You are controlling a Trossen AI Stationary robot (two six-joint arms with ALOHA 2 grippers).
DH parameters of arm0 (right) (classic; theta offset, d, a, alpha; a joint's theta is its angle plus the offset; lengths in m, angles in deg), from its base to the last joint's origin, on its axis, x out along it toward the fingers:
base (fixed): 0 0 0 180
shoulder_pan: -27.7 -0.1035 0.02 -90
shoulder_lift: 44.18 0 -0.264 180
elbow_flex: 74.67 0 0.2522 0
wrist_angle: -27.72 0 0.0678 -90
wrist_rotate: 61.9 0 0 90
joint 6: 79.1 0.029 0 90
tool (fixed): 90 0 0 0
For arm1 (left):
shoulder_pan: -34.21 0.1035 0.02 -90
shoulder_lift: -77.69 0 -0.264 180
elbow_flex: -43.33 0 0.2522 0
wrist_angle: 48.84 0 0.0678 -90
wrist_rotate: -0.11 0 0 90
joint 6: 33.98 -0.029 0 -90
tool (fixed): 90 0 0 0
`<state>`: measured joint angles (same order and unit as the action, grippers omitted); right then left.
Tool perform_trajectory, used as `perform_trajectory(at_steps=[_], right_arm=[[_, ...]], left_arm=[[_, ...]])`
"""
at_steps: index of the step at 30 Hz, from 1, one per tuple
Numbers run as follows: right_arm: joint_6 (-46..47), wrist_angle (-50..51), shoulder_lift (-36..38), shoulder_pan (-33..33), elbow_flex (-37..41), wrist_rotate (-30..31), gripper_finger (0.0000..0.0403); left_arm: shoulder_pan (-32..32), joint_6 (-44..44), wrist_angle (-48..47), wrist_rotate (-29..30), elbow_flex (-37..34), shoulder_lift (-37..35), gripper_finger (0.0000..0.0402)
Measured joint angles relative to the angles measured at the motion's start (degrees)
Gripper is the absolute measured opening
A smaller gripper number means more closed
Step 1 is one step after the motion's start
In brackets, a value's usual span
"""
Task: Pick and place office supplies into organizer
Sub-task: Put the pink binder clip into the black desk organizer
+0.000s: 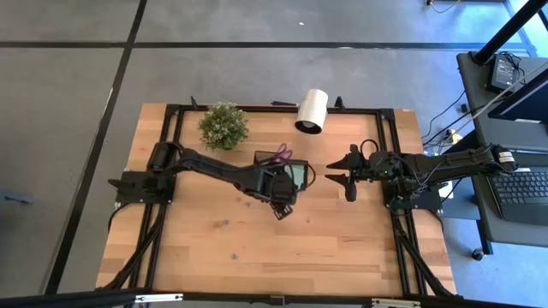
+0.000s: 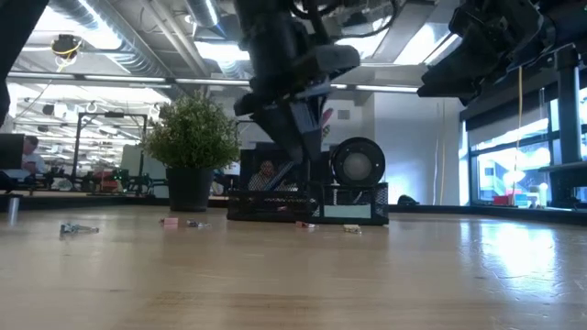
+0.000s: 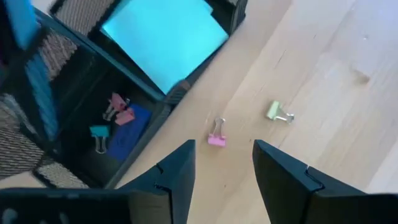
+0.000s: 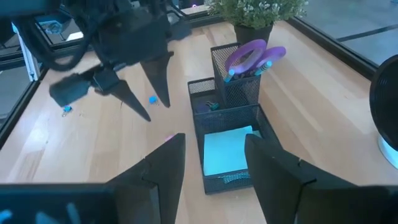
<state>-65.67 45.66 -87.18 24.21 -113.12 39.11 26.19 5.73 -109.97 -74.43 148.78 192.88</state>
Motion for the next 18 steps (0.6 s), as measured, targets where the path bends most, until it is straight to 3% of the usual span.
perform_trajectory(at_steps=[18], right_arm=[[1.49,0.06,0.0,0.0,0.0,0.0,0.0171]], left_arm=[[-0.37,1.62,1.76,1.48,-1.34,7.36,0.0155]])
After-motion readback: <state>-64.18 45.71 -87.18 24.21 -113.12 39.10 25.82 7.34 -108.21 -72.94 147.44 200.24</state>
